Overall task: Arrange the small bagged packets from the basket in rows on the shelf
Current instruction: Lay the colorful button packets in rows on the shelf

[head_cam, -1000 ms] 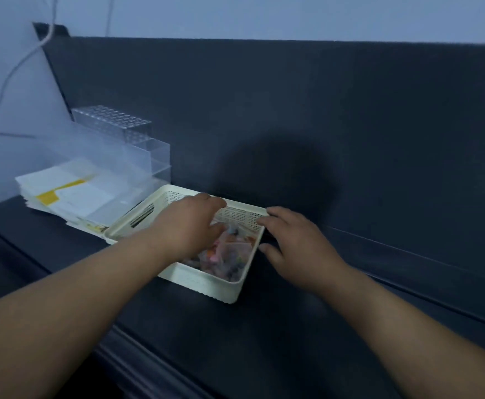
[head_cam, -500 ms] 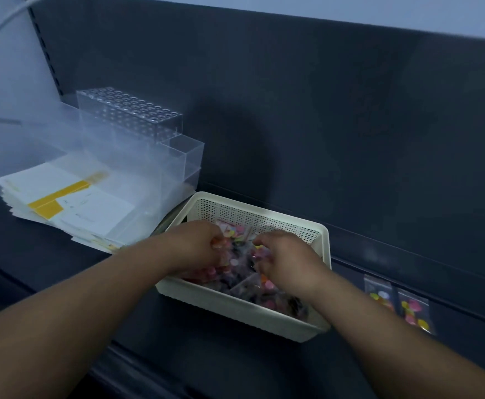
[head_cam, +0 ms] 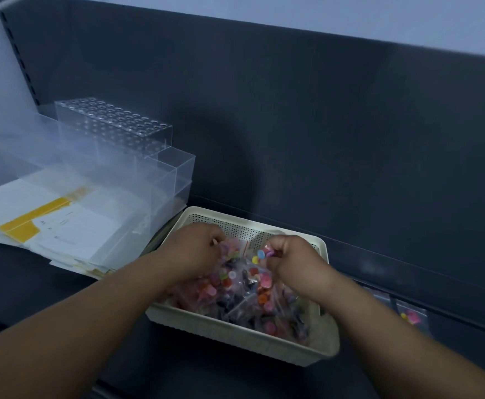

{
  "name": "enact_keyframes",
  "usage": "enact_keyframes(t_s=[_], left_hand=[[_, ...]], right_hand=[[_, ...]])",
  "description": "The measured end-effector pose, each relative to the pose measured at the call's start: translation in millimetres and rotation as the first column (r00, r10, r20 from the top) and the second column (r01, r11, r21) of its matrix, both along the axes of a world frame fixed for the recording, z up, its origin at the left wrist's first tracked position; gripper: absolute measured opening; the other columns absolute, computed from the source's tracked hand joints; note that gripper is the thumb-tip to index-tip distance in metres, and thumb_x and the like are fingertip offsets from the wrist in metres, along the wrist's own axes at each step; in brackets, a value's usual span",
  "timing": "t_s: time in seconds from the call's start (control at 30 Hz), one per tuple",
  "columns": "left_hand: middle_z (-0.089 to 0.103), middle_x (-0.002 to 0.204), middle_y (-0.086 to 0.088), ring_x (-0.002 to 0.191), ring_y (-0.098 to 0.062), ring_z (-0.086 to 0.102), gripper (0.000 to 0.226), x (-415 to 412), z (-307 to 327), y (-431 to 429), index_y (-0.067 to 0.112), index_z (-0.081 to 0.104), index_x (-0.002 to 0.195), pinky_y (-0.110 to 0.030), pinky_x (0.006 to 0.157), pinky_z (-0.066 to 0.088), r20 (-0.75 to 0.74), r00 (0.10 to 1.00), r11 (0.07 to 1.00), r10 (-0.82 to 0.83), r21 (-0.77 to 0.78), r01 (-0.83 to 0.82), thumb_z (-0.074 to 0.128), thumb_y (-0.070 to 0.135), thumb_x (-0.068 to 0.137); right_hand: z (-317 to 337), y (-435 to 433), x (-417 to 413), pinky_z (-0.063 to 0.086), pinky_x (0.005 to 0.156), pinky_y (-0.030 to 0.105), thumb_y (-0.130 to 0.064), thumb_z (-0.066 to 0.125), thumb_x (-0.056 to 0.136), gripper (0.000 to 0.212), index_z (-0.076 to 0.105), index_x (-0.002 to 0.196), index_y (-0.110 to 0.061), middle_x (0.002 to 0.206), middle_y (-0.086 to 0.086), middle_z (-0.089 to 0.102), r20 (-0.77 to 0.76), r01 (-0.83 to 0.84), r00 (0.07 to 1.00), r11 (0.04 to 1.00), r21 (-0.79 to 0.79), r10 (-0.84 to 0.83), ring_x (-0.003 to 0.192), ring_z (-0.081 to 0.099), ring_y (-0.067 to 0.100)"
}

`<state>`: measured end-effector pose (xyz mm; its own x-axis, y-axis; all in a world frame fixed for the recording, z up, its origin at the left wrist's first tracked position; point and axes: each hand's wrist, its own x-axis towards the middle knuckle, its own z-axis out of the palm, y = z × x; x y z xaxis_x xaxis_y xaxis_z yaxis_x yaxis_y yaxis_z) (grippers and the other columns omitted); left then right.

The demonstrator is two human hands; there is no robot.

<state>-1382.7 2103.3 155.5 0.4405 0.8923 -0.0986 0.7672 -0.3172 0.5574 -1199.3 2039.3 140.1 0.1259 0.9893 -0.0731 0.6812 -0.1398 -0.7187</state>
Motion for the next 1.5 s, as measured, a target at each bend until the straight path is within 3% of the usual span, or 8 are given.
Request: enact_keyframes(t_s=[0.27,0.63,0.77,0.93,1.17,1.33,1.43,1.5], left_hand=[[0.068,0.086,-0.009,0.073,-0.023,0.067,0.014,23,30,-21,0.016,0.066,0.098,-0.032,0.069,0.059,0.478,0.843,0.911,0.249,-0.412,-0.035,0.053,0.016,0.095],[0.054,0.068,-0.006,0.059,-0.017,0.054,0.026,102,49,-66,0.014,0.058,0.074,-0.023,0.048,0.045,0.576,0.772,0.866,0.270,-0.496,0.067,0.046,0.004,0.095],[0.057,0.065,-0.005,0.056,-0.017,0.053,0.027,139,45,-90,0.015,0.056,0.073,-0.025,0.052,0.043,0.573,0.779,0.840,0.256,-0.531,0.114,0.045,0.005,0.095],[0.060,0.067,-0.006,0.054,-0.013,0.054,0.026,181,36,-123,0.015,0.056,0.075,-0.021,0.043,0.046,0.539,0.805,0.817,0.247,-0.563,0.126,0.044,0.006,0.097],[0.063,0.075,-0.008,0.059,-0.015,0.058,0.024,219,24,-152,0.014,0.057,0.079,-0.023,0.046,0.047,0.490,0.834,0.799,0.254,-0.592,0.104,0.043,0.007,0.097],[0.066,0.083,-0.013,0.071,-0.021,0.061,0.023,234,17,-161,0.012,0.060,0.082,-0.028,0.054,0.048,0.470,0.836,0.798,0.284,-0.599,0.065,0.043,0.008,0.097],[0.067,0.087,-0.015,0.073,-0.021,0.061,0.022,242,12,-166,0.012,0.061,0.085,-0.029,0.056,0.048,0.453,0.841,0.801,0.297,-0.598,0.040,0.043,0.009,0.098],[0.066,0.084,-0.014,0.071,-0.020,0.061,0.022,246,7,-168,0.012,0.060,0.084,-0.028,0.055,0.047,0.452,0.832,0.797,0.323,-0.604,0.019,0.043,0.009,0.097]], right_hand=[[36,-17,17,0.048,0.056,0.021,-0.007,0.061,0.088,0.009,0.062,0.088,-0.016,0.070,-0.004,0.063,-0.634,0.094,0.761,0.990,-0.100,-0.137,0.056,0.055,0.004],[57,-90,83,0.051,0.059,0.022,-0.004,0.056,0.089,0.013,0.061,0.096,-0.013,0.084,0.005,0.068,-0.647,0.191,0.734,0.977,-0.098,-0.208,0.067,0.063,0.012],[48,-126,126,0.049,0.071,0.038,-0.003,0.059,0.086,0.015,0.058,0.079,-0.016,0.074,0.009,0.065,-0.629,0.315,0.700,0.936,-0.156,-0.340,0.072,0.060,0.022],[27,-172,186,0.040,0.056,0.025,-0.010,0.075,0.077,0.021,0.057,0.066,-0.012,0.060,-0.001,0.056,-0.265,0.539,0.822,0.838,0.082,-0.503,0.056,0.047,0.011],[-12,-209,237,0.033,0.051,0.028,-0.007,0.063,0.080,0.024,0.047,0.066,-0.018,0.063,-0.002,0.053,0.157,0.592,0.766,0.779,0.208,-0.624,0.060,0.048,0.016],[-44,-230,234,0.037,0.073,0.021,-0.024,0.059,0.087,0.008,0.058,0.089,-0.017,0.095,0.000,0.054,0.358,0.289,0.877,0.947,0.138,-0.320,0.091,0.057,0.021],[-62,-245,240,0.026,0.106,0.017,-0.034,0.048,0.095,0.040,0.049,0.132,-0.020,0.145,-0.002,0.038,0.429,0.100,0.898,0.995,0.013,-0.096,0.134,0.035,0.017],[-64,-249,247,0.012,0.112,0.017,-0.039,0.038,0.096,0.050,0.034,0.144,-0.023,0.155,-0.005,0.021,0.468,0.047,0.881,0.997,0.054,-0.067,0.143,0.018,0.014]])
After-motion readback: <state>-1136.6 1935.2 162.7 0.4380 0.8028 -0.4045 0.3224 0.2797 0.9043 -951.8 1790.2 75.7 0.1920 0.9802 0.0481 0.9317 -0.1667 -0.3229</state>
